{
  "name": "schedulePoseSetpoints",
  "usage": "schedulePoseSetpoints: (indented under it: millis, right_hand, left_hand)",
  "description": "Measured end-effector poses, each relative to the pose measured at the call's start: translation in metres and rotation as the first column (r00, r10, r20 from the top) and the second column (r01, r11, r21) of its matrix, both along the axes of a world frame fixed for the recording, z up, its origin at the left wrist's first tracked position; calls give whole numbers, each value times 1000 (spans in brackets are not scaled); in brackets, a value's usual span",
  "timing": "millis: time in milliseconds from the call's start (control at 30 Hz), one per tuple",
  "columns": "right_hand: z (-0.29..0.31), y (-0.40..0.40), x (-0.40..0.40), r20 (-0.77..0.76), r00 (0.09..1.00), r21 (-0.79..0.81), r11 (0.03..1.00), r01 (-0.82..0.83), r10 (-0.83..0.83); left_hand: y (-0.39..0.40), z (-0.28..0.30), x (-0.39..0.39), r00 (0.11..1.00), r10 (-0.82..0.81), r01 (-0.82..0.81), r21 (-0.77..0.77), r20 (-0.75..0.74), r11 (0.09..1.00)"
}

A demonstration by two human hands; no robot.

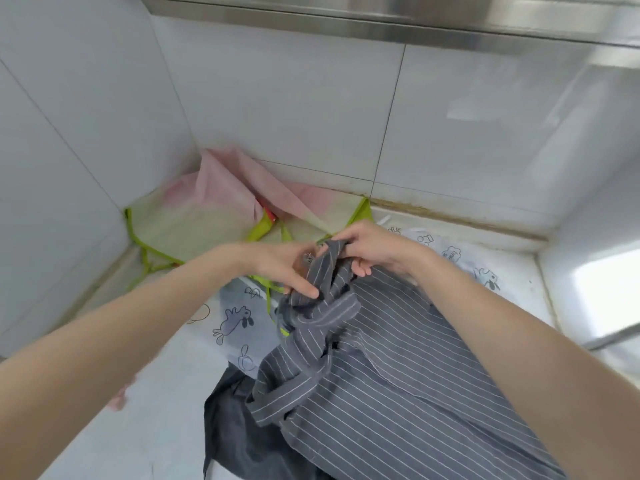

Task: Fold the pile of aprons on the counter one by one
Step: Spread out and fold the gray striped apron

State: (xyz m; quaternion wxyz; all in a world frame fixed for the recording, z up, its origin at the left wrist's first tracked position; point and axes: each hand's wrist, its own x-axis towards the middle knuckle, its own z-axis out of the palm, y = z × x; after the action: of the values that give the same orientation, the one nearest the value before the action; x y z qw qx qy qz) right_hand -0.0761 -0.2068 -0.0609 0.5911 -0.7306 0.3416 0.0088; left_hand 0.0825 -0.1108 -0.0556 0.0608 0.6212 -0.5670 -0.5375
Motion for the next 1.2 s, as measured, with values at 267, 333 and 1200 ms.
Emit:
schedulePoseSetpoints:
  millis: [267, 333, 1200]
  right_hand:
    - [24, -7, -28, 102, 912, 36, 918, 395, -397]
    - [29, -5, -22, 145, 873, 47, 884, 464, -466]
    - [-107, 108, -57, -612, 788, -249, 927, -279, 72]
  left_hand:
    - [29, 18, 18, 947, -188, 116, 271, 259, 955]
    - [30, 49, 41, 954, -11, -26, 117, 299, 993]
    - [78, -96, 20, 474, -292, 377, 108, 831, 920]
